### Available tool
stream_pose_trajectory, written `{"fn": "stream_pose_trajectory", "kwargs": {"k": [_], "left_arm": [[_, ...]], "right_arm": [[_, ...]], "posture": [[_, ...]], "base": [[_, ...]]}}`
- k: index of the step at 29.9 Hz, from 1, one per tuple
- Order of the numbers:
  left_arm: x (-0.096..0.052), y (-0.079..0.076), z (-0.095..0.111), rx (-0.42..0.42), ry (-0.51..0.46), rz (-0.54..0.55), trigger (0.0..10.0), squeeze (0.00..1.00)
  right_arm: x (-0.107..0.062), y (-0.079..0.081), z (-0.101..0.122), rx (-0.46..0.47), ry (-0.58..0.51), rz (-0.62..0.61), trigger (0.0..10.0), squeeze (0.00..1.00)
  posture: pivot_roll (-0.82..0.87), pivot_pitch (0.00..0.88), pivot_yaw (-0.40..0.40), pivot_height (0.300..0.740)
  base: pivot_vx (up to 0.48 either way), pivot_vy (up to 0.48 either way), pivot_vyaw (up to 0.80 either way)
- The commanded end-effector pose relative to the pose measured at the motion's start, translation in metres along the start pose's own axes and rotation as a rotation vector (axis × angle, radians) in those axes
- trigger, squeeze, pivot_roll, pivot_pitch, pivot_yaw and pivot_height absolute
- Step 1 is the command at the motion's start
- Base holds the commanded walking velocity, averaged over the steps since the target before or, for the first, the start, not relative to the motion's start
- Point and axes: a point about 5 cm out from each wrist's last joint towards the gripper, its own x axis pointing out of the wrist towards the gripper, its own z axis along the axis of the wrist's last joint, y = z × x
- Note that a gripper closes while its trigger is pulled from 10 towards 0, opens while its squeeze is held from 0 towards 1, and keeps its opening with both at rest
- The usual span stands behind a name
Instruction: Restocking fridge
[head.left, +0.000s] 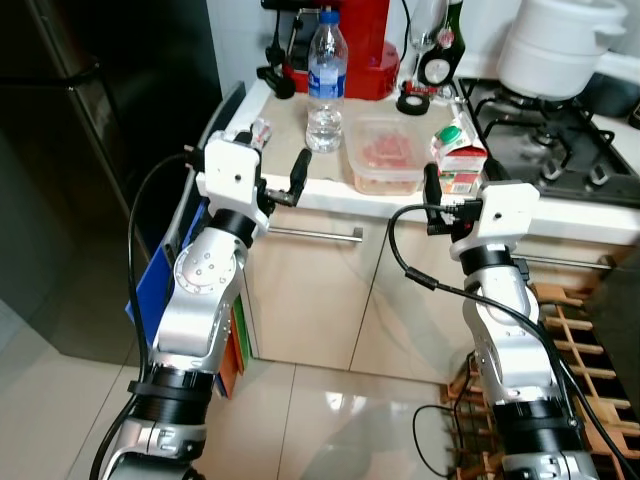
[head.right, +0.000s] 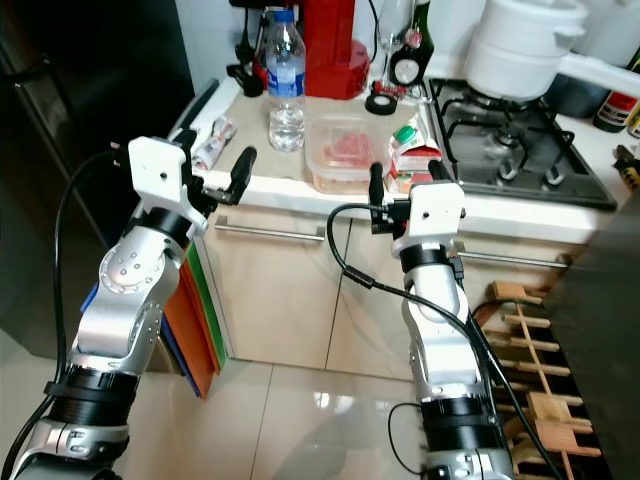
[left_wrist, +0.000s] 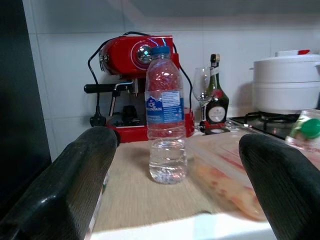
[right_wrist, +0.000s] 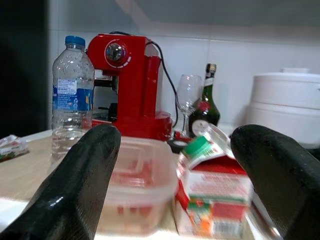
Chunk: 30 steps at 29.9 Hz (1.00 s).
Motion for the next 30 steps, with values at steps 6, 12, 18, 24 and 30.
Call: {"fn": "stream_pose_trajectory", "kwargs": {"k": [6,12,18,24,30], "left_arm": [[0.001,-0.01,0.014,0.011,-0.086,-0.042,10.0,0.0],[0.001,-0.016,0.019,0.012,-0.116,-0.063,10.0,0.0],[0.006,-0.016,0.025,0.018,-0.141,-0.037,10.0,0.0],[0.033,-0.003,0.052,0.02,-0.156,0.015,10.0,0.0],[0.08,0.012,0.07,-0.005,-0.044,-0.035,10.0,0.0]], "right_arm": [[0.008,0.002,0.014,-0.026,-0.074,0.006,10.0,0.0],[0.01,0.004,0.018,-0.034,-0.102,0.016,10.0,0.0],[0.012,0.005,0.022,-0.041,-0.125,0.01,10.0,0.0],[0.012,0.001,0.029,-0.067,-0.16,-0.014,10.0,0.0],[0.008,-0.003,0.026,-0.071,-0.139,-0.055,10.0,0.0]], "posture": [[-0.04,0.0,-0.015,0.74],[-0.04,0.0,-0.018,0.74],[-0.04,0.0,-0.014,0.74],[-0.05,0.0,-0.012,0.74],[-0.07,0.0,0.04,0.74]], "base": [[0.476,0.0,0.0],[0.472,0.0,0.0],[0.236,0.0,0.0],[0.0,0.0,0.0],[0.0,0.0,0.0]]}}
